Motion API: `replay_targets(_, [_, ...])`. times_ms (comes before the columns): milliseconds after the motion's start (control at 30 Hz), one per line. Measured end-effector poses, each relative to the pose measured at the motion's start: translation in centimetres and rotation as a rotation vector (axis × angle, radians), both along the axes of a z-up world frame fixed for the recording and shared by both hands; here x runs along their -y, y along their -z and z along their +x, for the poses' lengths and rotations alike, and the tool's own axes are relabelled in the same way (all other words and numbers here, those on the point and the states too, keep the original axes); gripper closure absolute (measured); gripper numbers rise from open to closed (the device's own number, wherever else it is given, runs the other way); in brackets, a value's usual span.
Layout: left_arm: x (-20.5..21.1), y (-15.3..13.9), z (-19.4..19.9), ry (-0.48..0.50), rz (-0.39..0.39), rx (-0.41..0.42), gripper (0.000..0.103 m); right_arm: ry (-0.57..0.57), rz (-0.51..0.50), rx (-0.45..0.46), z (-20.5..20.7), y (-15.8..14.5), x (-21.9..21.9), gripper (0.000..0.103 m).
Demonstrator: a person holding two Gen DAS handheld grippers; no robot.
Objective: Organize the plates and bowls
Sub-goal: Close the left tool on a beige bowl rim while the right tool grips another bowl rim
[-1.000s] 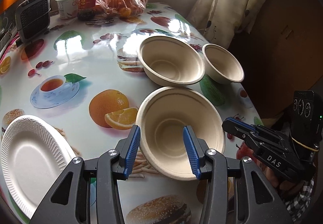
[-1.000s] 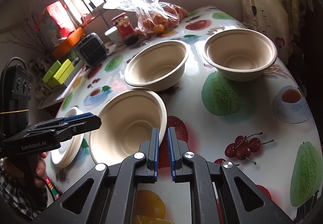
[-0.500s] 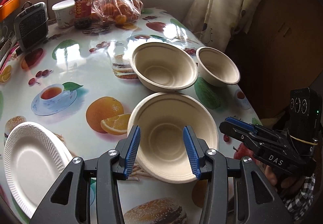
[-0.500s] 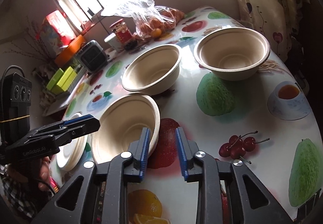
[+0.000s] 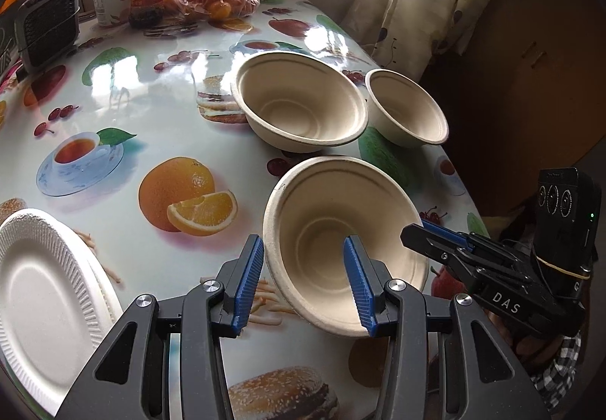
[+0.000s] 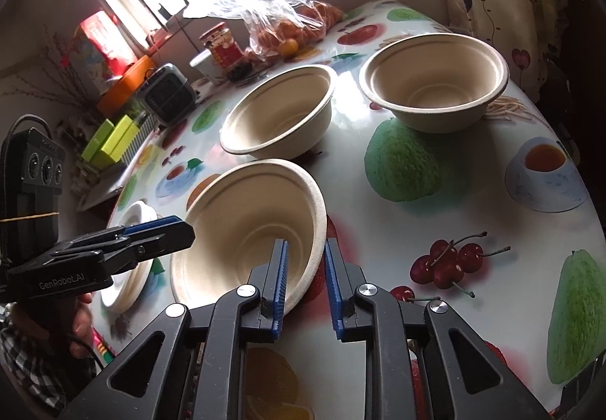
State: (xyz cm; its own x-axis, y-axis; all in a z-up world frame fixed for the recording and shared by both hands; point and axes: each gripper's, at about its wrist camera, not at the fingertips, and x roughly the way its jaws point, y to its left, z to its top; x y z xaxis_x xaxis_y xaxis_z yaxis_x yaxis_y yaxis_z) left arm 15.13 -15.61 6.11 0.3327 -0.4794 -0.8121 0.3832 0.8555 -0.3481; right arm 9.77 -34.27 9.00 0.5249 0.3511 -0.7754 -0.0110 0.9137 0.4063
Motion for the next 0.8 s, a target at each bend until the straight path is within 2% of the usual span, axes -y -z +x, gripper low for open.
replay_targets(467, [2.7,0.6,-0.8,0.077,0.011,-0.020,0.058,0.061,-0.044,-0.019,-1.0,-0.3,2.6,0.084])
replay_targets(600, [2.2,0.0,-0.4,0.061,0.028,0.005,0.058,0.092,-0.033,-0.003,-1.2,-0.8,3.7,0.075])
replay_targets(800, [0.4,-1.7,1.5,-0.002,0.029,0.048,0.058,0.099,-0.070,0.056,0.1,-3.2,4.9,0.067])
